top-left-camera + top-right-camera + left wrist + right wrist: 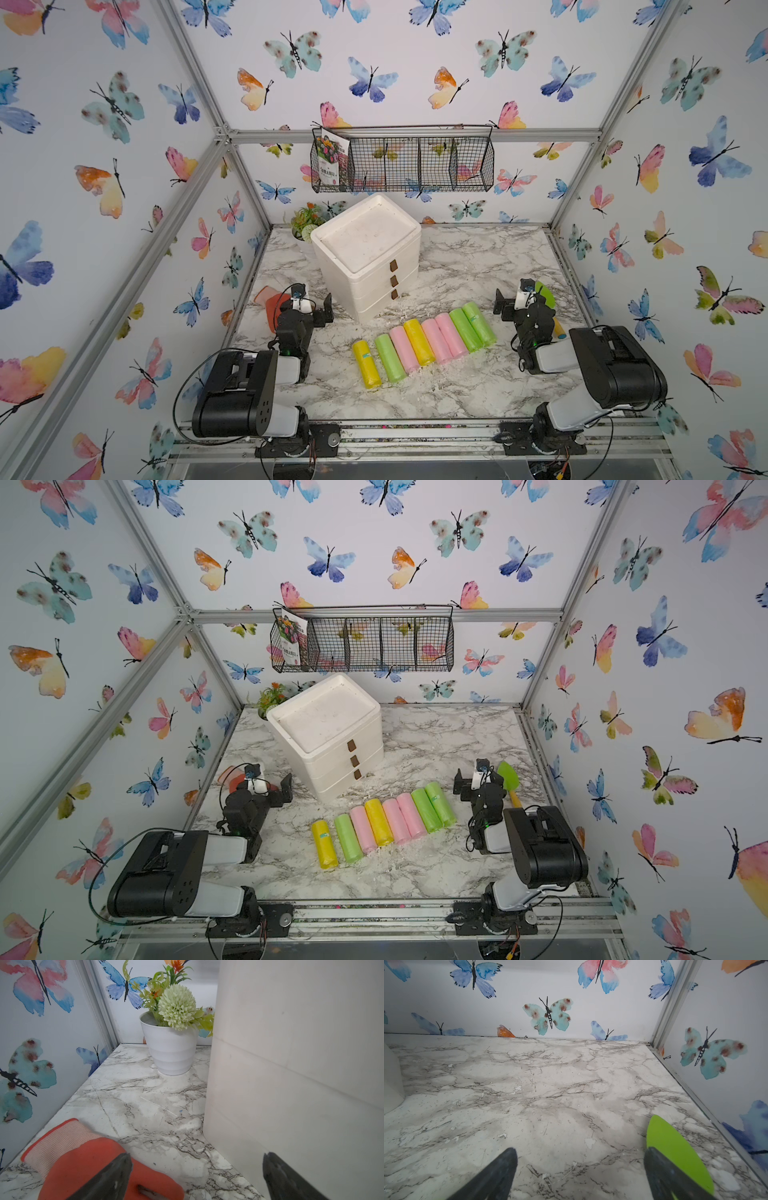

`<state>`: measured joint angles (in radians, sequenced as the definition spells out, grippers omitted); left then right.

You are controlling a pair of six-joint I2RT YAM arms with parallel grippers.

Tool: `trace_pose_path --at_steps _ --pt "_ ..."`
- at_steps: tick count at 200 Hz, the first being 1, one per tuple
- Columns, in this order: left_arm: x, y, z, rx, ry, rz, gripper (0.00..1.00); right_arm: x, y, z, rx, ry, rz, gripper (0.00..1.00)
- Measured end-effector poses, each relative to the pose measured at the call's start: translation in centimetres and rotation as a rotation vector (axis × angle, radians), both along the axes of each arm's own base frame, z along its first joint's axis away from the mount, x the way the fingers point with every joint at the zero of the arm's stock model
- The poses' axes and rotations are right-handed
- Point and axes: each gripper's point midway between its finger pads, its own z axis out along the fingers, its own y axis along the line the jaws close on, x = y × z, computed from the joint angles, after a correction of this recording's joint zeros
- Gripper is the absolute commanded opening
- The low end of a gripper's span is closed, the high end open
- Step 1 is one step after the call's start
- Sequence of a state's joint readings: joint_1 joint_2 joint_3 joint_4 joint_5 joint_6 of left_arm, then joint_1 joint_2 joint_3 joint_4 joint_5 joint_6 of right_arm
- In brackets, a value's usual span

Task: Sort the rolls of trash bags by color and place them into the drawer
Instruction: Open the drawer in the storage box.

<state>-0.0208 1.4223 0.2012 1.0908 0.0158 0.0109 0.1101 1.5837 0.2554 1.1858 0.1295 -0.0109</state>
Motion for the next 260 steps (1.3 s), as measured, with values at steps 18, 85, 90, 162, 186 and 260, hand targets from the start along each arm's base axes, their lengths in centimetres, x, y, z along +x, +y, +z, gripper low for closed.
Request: trace_pose_path --at_steps 18,85,90,162,186,260 --pt "0.0 0.0 0.0 0.0 0.0 0.0 0.99 0.0 0.0 0.0 0.0 0.0 0.0 0.98" --pt "0.0 0.0 0.0 0.0 0.0 0.0 0.99 0.0 0.0 0.0 0.0 0.0 0.0 0.98" --pt "0.0 0.0 0.0 0.0 0.0 0.0 0.99 0.0 0.0 0.0 0.0 0.0 0.0 0.98" --pt "0.7 1.1 2.3 0.014 -0.005 0.123 0.98 0.0 0.0 -0.1 0.0 0.004 0.0 0.98" --pt "1.4 1.1 6.6 -0.001 -0.048 0.14 0.99 0.0 0.0 -0.1 0.0 0.004 0.0 0.98" --pt "0.5 0.7 19.6 -0.117 -0.067 0.135 0.99 0.0 -0.9 0.3 0.005 0.012 -0.059 0.98"
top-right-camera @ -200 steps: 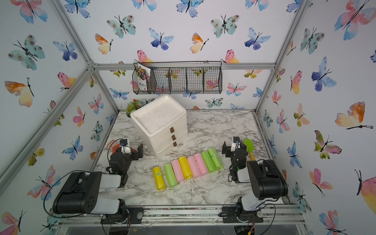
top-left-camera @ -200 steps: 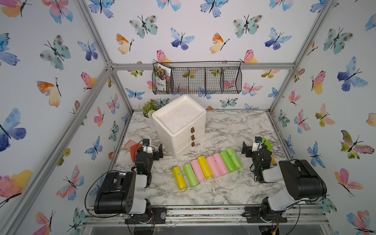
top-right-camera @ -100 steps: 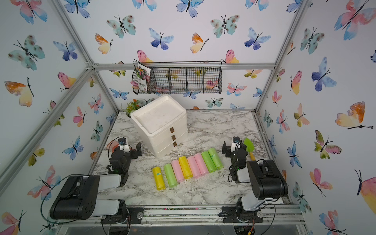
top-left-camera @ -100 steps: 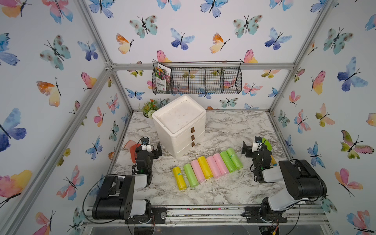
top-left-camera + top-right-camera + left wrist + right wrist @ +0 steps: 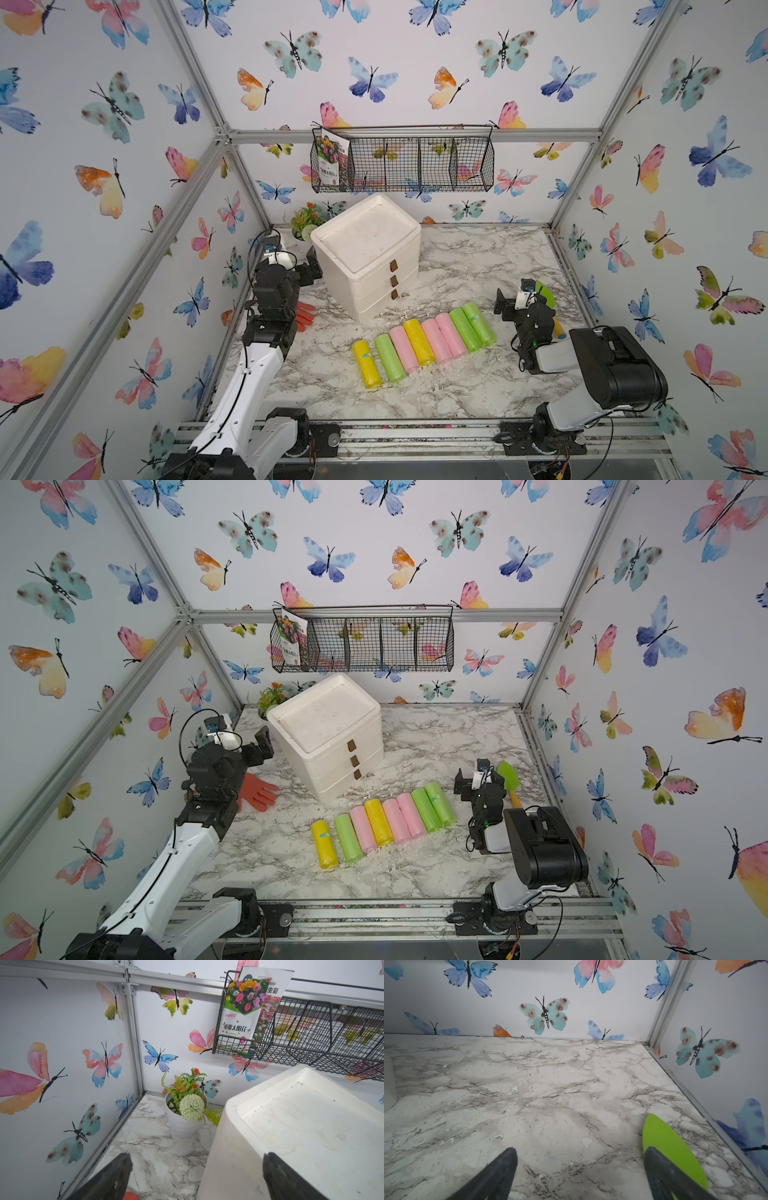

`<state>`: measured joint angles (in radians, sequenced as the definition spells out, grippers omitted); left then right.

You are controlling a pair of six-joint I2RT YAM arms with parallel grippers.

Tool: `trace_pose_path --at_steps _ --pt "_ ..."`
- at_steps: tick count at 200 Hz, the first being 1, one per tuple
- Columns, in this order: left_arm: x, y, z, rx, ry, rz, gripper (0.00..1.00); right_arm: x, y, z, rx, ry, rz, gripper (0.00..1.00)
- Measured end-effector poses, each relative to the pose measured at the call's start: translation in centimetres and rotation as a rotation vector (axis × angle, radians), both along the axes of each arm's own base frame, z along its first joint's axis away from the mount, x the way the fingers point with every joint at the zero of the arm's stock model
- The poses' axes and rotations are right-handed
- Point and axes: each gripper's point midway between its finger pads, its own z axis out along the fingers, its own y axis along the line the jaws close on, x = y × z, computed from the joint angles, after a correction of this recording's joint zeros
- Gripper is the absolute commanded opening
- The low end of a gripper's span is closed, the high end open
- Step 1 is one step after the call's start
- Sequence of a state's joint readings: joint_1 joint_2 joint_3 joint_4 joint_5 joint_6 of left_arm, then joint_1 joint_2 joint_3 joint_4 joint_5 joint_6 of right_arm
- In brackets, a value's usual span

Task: Sort the rolls of trash bags by color and place them into the drawer
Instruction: Open the drawer in the storage box.

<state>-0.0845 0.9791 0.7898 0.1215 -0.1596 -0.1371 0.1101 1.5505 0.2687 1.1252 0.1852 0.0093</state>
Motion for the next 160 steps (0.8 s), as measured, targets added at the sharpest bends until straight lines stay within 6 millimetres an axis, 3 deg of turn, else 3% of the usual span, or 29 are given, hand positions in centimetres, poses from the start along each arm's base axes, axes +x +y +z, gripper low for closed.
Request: trace_pose_path --at_steps 15,31,47,65,99,130,160 --pt "-0.2 -0.4 0.6 -0.019 0.034 -0.02 0.99 0.9 -0.7 1.4 0.008 0.017 -0.051 0.98" --pt "-0.5 -0.5 0.9 -0.057 0.085 -0.019 0.99 2.9 -0.7 5.2 0.017 -0.017 -0.061 0.99" --pt "-0.3 -0.6 1.4 -0.092 0.139 -0.011 0.99 4.6 0.1 8.9 0.042 -0.039 -0.029 0.93" --pt "0.4 -1.1 1.4 -0.121 0.209 -0.026 0.99 5.7 1.2 11.3 0.095 -0.02 0.022 0.93" --pt "0.7 -2.0 0.8 -0.139 0.325 -0.068 0.99 5.6 3.2 10.9 0.176 0.122 0.103 0.95" --pt "1.4 -2.5 3.5 -0.15 0.339 -0.085 0.99 3.6 5.3 10.0 0.229 0.224 0.174 0.95" --pt "2.4 -2.6 3.2 -0.169 0.399 -0.075 1.0 2.0 8.0 12.5 0.245 0.22 0.264 0.95"
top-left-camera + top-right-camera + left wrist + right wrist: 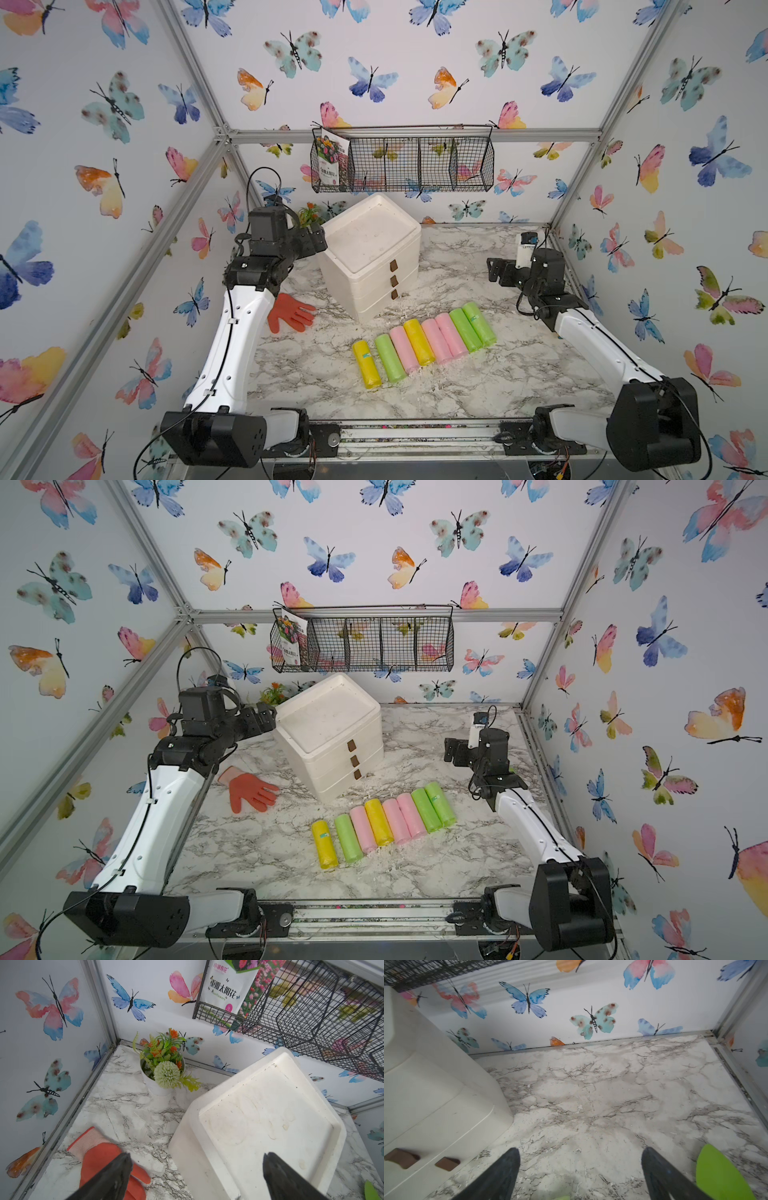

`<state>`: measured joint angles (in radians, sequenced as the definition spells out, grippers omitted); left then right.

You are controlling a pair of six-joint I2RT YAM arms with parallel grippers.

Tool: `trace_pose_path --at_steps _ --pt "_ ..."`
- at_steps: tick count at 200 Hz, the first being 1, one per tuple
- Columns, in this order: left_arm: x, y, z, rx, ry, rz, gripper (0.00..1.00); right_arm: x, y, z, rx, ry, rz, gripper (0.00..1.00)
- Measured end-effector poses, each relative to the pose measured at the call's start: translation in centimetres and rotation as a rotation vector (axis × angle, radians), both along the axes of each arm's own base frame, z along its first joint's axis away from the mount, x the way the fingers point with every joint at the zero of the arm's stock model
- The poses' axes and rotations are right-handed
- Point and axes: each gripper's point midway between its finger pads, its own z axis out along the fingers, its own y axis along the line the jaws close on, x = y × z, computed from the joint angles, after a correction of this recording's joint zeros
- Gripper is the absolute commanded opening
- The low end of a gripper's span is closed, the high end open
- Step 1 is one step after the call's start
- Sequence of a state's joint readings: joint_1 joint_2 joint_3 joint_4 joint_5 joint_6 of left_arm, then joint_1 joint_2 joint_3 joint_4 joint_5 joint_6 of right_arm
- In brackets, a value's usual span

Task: Sort the rolls of trash bags by color and place them into the drawer
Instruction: Open the drawer in the storage box.

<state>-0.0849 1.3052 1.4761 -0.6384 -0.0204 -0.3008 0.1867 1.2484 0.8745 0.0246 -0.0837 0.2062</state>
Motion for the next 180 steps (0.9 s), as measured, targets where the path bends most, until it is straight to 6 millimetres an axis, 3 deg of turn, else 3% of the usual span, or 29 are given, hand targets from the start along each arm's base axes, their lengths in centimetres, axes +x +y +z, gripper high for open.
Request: trace_pose_path --at_steps 29,51,75,108,180 --pt "0.3 -0.2 -2.3 -0.039 0.121 0.02 0.99 -0.9 2.7 3.6 0.036 -0.053 0.093 0.94" --pt "0.1 -0.4 -3.2 -0.083 0.186 0.043 0.96 -1.6 4.7 4.8 0.061 -0.068 0.163 0.92" --pt "0.1 -0.9 -3.5 -0.143 0.218 0.059 0.88 -2.4 6.9 4.6 0.071 -0.056 0.231 0.88" --pt "-0.1 -1.5 -3.7 -0.232 0.241 0.088 0.64 -3.0 9.5 3.8 0.092 -0.021 0.306 0.85" --pt "-0.1 -2.5 -6.2 -0.336 0.31 0.149 0.6 -3.7 11.6 3.8 0.147 -0.009 0.35 0.84"
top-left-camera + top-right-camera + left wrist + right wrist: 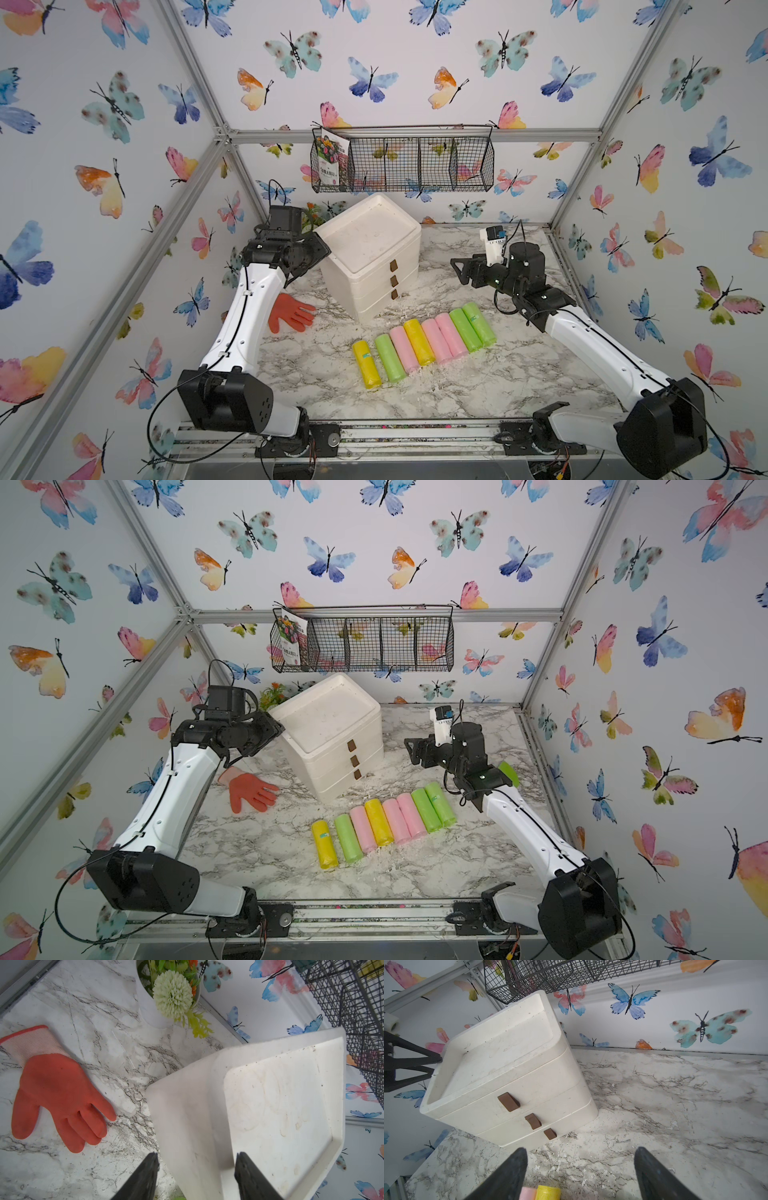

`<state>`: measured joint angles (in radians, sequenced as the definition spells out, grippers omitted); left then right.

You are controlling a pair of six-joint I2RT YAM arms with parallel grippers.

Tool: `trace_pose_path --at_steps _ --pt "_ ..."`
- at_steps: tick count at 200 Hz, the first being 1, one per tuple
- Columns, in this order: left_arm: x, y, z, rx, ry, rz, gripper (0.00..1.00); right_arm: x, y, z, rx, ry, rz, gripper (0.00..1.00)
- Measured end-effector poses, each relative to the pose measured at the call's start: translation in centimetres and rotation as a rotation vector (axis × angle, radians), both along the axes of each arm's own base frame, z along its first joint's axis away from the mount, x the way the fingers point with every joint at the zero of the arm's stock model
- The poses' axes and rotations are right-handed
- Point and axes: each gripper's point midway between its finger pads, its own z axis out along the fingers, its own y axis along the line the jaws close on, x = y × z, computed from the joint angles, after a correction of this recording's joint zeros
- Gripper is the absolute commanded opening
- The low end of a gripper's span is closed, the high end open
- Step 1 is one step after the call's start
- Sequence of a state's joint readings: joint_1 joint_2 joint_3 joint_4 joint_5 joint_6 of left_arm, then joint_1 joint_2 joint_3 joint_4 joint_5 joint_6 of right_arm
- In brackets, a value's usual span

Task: Sort the rolls of trash bags by color and place them into the drawer
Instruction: Open the drawer in the storage box.

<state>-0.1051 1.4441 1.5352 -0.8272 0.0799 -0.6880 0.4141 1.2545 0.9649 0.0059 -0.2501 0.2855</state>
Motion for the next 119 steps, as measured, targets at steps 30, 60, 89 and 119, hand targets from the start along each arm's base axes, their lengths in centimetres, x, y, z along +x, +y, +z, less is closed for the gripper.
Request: trace_pose_path --at_steps 30,60,89,119 --pt "0.0 0.0 0.0 -0.013 0.001 0.014 0.6 -0.4 0.5 -0.7 0.01 0.013 0.012 0.84" --pt "0.5 0.0 0.2 -0.021 -0.001 0.022 0.61 -0.7 0.8 -1.2 0.018 0.027 0.02 0.84" --pt "1.6 -0.2 0.1 -0.023 0.004 0.025 0.6 -0.7 1.0 -0.9 0.033 0.019 0.02 0.84" --pt "3.0 -0.3 -0.1 -0.021 0.014 0.025 0.56 -0.7 1.0 -1.0 0.04 0.018 0.017 0.84"
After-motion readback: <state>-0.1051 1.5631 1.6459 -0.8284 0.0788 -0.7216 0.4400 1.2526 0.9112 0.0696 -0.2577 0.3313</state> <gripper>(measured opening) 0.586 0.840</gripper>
